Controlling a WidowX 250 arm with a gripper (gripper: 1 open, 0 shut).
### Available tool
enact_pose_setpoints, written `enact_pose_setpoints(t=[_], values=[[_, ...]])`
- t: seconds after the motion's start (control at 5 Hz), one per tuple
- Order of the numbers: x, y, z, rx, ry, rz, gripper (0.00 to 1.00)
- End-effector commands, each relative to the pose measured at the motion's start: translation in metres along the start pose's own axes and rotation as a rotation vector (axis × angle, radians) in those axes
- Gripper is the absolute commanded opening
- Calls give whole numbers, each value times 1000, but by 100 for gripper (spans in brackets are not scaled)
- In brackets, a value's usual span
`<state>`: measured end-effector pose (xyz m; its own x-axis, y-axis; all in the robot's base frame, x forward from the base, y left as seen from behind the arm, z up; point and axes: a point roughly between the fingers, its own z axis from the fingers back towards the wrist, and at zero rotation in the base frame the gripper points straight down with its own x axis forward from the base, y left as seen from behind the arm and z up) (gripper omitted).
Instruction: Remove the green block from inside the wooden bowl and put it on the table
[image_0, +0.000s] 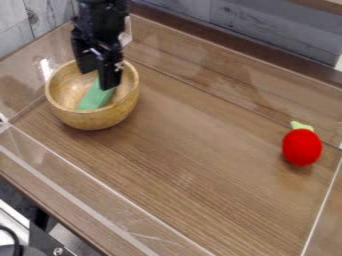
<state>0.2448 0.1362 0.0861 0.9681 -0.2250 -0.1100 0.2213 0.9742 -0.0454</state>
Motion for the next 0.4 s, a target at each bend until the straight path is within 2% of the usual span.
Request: enact_pose_setpoints(t=[0.0, 0.2], values=[[3, 14, 8, 40, -51, 6, 100], [4, 20, 0, 39, -56, 10, 100]])
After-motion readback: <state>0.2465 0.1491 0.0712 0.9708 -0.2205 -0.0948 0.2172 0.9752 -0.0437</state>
